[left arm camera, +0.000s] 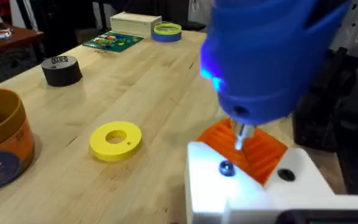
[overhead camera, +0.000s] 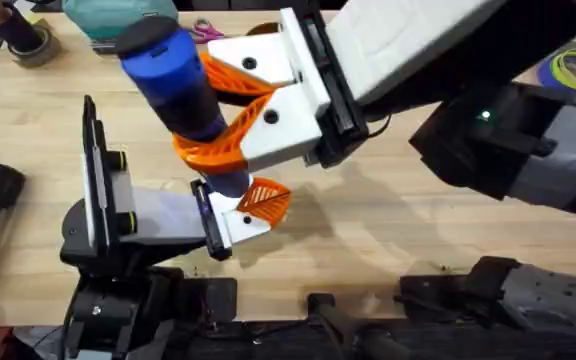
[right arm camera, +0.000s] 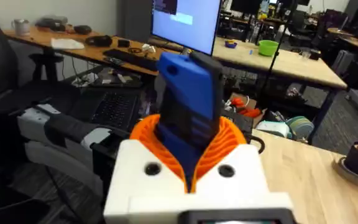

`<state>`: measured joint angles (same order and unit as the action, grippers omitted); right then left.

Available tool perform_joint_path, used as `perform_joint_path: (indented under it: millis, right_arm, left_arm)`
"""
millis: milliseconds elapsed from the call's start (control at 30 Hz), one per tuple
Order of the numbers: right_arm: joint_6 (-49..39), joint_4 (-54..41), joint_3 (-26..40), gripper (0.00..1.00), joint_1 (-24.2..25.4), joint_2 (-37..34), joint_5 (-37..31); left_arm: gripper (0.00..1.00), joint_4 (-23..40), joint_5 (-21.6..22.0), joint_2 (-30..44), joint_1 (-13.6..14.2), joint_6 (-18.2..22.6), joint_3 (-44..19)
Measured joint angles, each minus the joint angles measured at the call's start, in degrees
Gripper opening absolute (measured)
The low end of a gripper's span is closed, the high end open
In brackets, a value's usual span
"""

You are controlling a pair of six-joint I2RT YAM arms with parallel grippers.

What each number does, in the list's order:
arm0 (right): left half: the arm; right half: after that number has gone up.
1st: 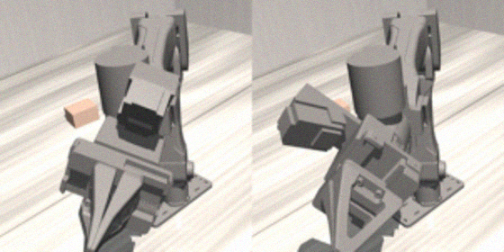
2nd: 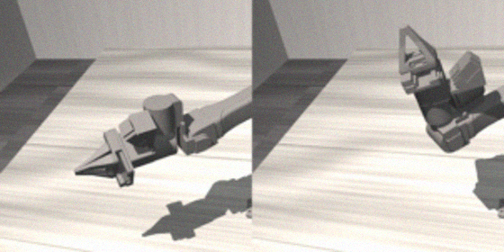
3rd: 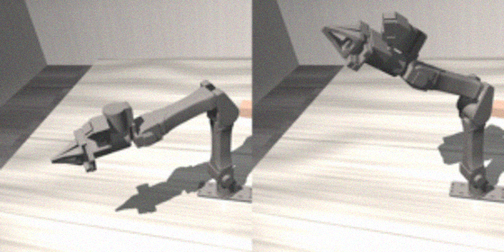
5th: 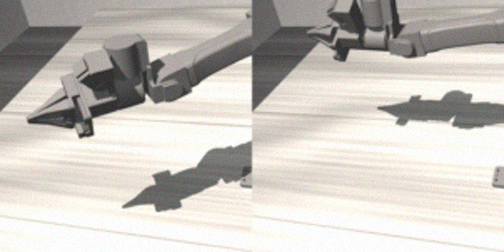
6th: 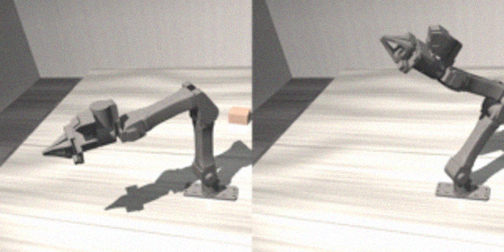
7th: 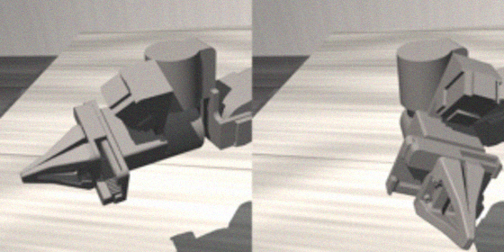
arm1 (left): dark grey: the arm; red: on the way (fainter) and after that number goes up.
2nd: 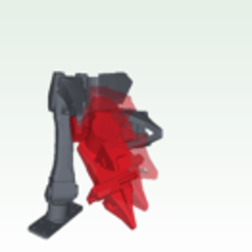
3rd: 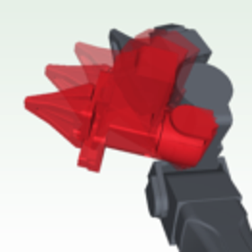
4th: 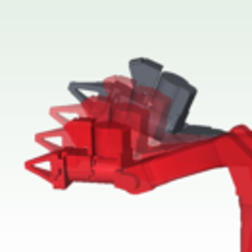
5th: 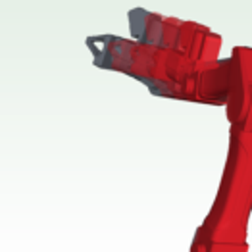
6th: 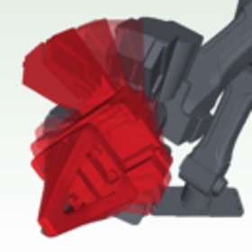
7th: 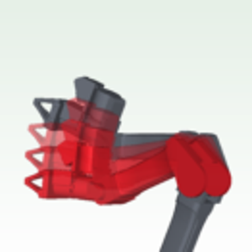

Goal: Pick up the gripper from the table and insert it into the empty holder that is missing its gripper. Then pick up a screw, insert it into the mounting hole, and use the screwdriver to tighten it. Finally, clean up the table by picking up the vegetable and placing it into the bucket.

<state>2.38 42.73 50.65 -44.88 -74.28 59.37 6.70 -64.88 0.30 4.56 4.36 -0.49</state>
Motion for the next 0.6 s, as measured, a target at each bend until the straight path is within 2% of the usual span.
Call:
perform_joint_path:
  millis: [600]
  right_arm:
    - [0.6,1.7,-1.8,0.021,0.0,0.0,-1.4]
  left_arm:
    - [0.006,0.0,0.0,0.0,0.0,0.0,0.0]
